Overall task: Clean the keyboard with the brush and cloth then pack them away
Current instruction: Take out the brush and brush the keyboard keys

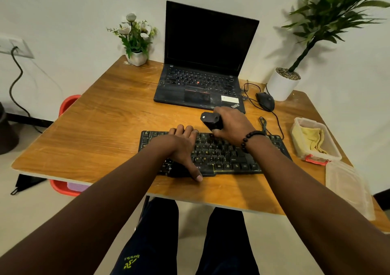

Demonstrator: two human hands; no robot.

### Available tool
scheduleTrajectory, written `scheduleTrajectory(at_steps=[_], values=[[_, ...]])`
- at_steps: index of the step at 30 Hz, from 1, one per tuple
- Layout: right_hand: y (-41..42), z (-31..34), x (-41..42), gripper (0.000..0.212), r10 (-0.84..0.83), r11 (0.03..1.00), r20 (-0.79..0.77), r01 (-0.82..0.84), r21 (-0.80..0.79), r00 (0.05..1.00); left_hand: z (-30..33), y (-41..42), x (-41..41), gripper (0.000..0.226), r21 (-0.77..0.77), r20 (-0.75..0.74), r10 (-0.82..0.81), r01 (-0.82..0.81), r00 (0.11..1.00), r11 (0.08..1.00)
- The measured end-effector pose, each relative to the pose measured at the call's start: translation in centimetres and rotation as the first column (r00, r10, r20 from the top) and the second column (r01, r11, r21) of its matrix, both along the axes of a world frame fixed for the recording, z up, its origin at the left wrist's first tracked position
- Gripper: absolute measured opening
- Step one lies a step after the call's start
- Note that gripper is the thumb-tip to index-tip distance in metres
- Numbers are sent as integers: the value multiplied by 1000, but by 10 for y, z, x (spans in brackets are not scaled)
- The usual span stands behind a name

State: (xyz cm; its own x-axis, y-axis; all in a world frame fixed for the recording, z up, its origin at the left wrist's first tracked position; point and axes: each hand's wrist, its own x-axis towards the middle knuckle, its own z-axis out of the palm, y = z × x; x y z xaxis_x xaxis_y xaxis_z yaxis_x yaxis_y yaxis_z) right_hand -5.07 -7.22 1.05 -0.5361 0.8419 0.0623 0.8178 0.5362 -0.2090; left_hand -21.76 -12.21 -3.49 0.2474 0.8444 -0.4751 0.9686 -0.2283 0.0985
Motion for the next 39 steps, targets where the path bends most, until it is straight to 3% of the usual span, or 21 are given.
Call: scheduleTrajectory(at_steps=[3,7,13,17,22,26,28,31,36,39], values=[[1,1,-3,49,14,992,-71,-23,-122,997,-1,2,0,155,-15,-1,12,-12,1000,1000],[6,-2,-7,44,-17,999,51,16,28,999,3,-1,-1,155,-29,6,7,-7,1000,1000],[0,2,0,51,4,988,-166,-29,-152,986,18,-1,-22,154,-114,-40,-10,5,999,993],[4,-2,-4,48,4,992,-78,-14,-126,997,16,-8,-27,150,-61,-73,11,-16,997,998],[3,-1,-8,48,17,978,-185,-55,-203,983,12,-6,-28,153,-65,-80,40,-46,996,997],[7,-6,-12,46,20,995,-58,-26,-96,998,13,-5,-27,152,-58,-93,24,-30,995,998],[9,-4,-15,44,10,997,-89,-17,-76,996,15,-5,-25,149,-44,-110,4,-9,994,999],[4,-2,-17,45,71,980,-162,-99,-171,984,15,-5,-23,149,-40,-111,0,-4,994,999],[11,-4,-25,42,60,998,8,-60,-15,998,8,-2,-28,157,-52,-86,25,-30,996,998],[7,-2,-25,49,99,982,-108,-115,-150,989,6,-2,-29,166,-71,-68,48,-53,997,996]])
